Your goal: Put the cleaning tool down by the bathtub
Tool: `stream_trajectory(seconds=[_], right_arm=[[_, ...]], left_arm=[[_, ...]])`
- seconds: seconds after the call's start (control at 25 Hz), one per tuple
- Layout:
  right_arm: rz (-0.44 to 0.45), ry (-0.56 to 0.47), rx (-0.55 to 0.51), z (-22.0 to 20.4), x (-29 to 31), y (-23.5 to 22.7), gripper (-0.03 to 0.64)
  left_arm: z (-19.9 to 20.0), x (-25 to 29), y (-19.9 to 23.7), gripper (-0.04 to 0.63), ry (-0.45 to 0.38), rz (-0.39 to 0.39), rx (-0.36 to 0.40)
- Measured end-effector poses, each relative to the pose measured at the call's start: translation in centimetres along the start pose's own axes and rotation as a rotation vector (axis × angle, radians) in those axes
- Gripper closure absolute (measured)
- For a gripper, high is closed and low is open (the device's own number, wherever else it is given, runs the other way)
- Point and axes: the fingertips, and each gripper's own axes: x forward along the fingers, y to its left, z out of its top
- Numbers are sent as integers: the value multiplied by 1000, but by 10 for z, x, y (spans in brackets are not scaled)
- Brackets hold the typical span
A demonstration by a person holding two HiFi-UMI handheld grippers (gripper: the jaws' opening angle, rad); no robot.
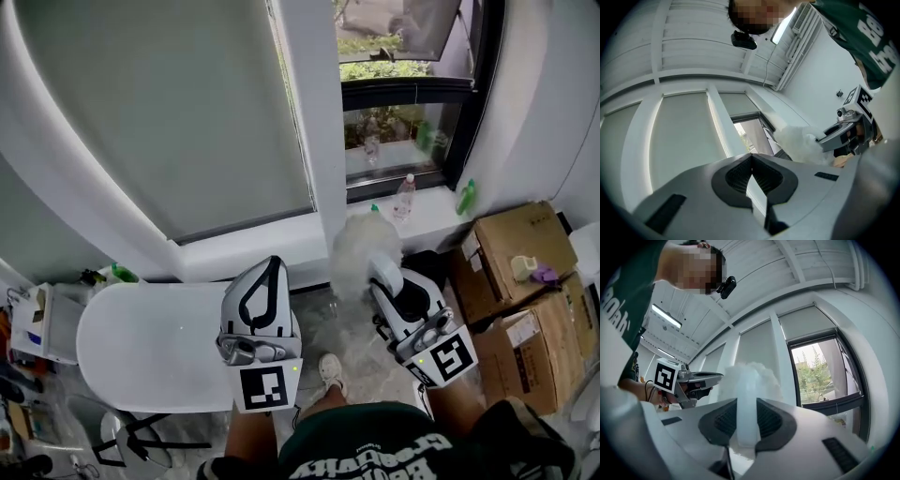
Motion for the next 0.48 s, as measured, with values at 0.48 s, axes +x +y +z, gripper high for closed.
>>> stream_trajectory(seconds=[0.48], right_arm=[[-63, 59, 6, -34, 97, -32, 523]], left_arm=[[-73, 83, 56, 588, -3, -55, -60]])
